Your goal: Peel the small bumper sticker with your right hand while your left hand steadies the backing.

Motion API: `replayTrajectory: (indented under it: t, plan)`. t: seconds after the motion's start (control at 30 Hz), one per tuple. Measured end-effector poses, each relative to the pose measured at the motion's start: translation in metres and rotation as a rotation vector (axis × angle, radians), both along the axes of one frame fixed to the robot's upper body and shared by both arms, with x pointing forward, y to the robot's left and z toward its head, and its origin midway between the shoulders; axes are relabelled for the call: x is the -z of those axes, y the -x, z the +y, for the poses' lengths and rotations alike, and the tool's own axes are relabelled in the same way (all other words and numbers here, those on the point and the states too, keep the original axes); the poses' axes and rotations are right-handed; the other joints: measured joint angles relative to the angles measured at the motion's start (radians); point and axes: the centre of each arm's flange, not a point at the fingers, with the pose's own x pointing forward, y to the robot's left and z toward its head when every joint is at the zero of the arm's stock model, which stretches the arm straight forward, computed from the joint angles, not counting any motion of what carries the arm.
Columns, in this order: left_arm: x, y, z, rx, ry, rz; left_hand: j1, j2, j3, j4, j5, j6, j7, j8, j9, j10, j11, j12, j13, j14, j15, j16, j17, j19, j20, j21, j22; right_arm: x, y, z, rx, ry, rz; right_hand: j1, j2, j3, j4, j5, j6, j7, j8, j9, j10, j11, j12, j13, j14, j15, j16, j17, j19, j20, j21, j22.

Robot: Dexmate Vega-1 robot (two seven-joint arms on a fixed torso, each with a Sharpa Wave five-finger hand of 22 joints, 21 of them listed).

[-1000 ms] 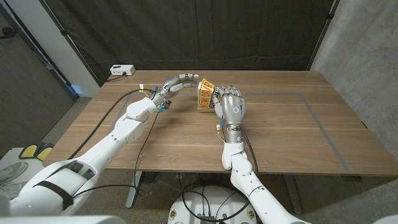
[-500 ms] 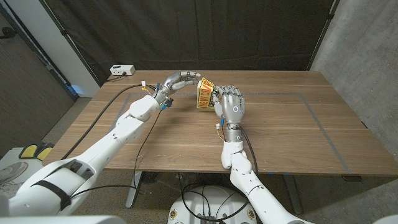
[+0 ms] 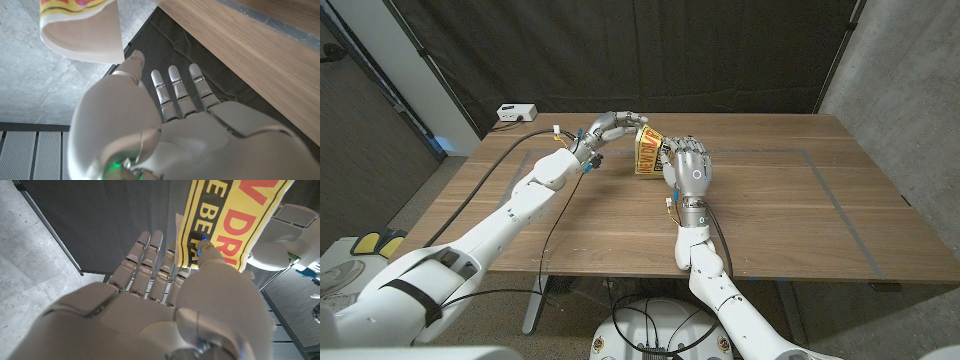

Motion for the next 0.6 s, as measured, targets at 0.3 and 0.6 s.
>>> replayTrajectory:
  t: [0.3,0.6]
  plan:
    - [-0.0031,0.0007,-0.0006,-0.022,-0.060,-0.007,-0.038,-0.024,-0.040,0.015,0.000,-0.035,0.046,0.005,0.039,-0.051,0.014,0.000,0.017,-0.029,0.000,-0.033,-0.007,-0.021,0.000,0.007,-0.014,-0.0020,-0.0038,-0.0015,0.000,-0.004,0.003,-0.008,0.000,0.000,0.000,0.000,0.000,0.000,0.000,0.000,0.000,0.000,0.000,0.000,0.000,0.000,0.000,0.000,0.000,0.000,0.000,0.000]
    - [-0.0057,0.0014,0.0000,-0.033,-0.091,-0.013,-0.029,-0.008,-0.047,0.008,0.000,-0.047,0.018,0.028,0.069,-0.060,0.012,0.004,0.030,-0.029,0.000,-0.048,-0.012,-0.026,-0.001,0.011,-0.023,-0.0048,-0.0091,-0.0016,-0.001,-0.002,0.006,-0.008,0.000,0.003,0.003,0.000,0.000,0.000,-0.004,0.000,0.000,0.000,-0.004,0.000,0.000,0.000,0.000,0.005,0.000,0.000,0.000,0.003]
